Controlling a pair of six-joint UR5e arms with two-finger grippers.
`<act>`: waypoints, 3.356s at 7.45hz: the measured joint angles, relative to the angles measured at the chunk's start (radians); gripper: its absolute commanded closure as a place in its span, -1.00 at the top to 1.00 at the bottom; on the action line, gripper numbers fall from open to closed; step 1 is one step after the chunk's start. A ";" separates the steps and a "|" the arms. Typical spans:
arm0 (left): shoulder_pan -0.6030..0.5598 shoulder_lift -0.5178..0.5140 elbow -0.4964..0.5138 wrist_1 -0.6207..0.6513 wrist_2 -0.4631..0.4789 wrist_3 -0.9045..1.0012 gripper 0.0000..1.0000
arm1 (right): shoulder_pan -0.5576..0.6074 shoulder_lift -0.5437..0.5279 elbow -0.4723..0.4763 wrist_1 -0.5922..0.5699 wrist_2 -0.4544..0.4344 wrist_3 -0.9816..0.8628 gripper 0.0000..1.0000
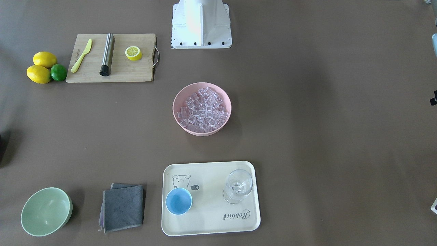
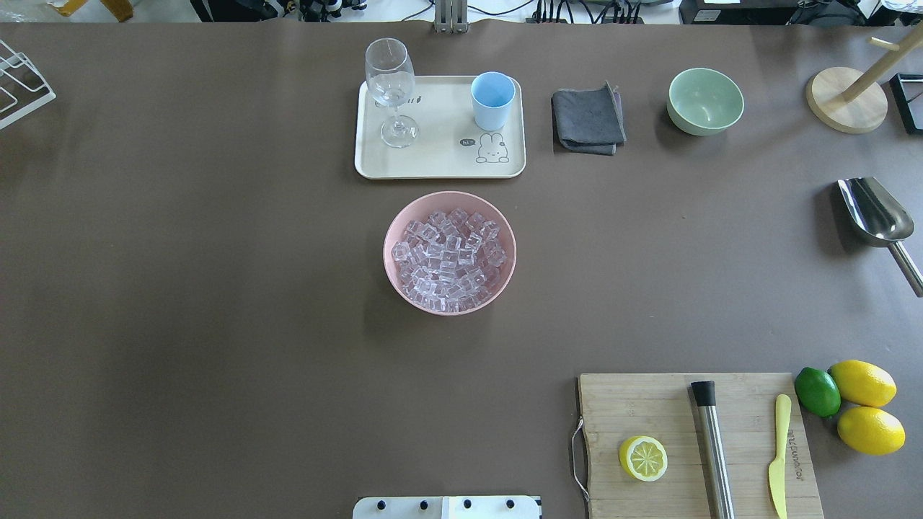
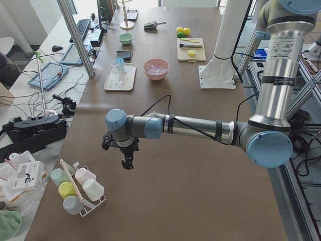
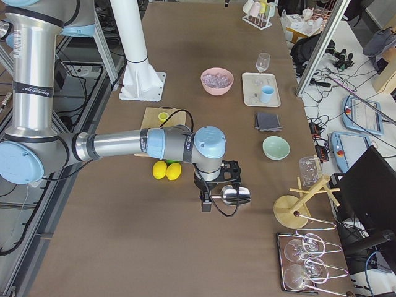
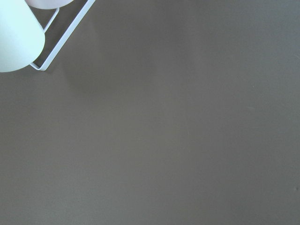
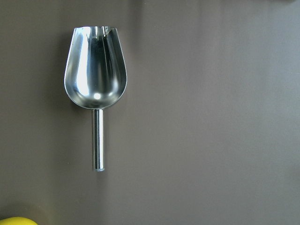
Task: Put ice in cup with scoop
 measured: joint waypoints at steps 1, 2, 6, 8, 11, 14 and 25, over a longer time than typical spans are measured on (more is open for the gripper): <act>0.000 0.000 0.000 0.000 0.000 0.000 0.97 | 0.000 0.000 0.000 0.000 0.000 0.000 1.00; 0.000 0.000 0.001 0.000 0.000 -0.001 0.97 | 0.001 -0.002 0.000 0.001 0.001 -0.003 1.00; 0.002 -0.002 -0.005 -0.013 -0.001 -0.001 0.97 | 0.002 0.000 -0.004 0.001 0.008 0.002 1.00; 0.040 -0.002 -0.016 -0.070 -0.005 -0.001 0.97 | 0.001 0.002 0.010 0.005 0.044 0.067 1.00; 0.123 -0.017 -0.058 -0.129 -0.059 -0.001 0.97 | -0.036 -0.010 0.000 0.078 0.074 0.164 1.00; 0.206 -0.023 -0.104 -0.311 -0.076 -0.002 0.97 | -0.161 -0.073 -0.091 0.423 0.104 0.390 0.96; 0.623 -0.092 -0.195 -0.684 0.052 0.000 0.98 | -0.435 -0.065 -0.307 0.839 -0.006 0.677 0.51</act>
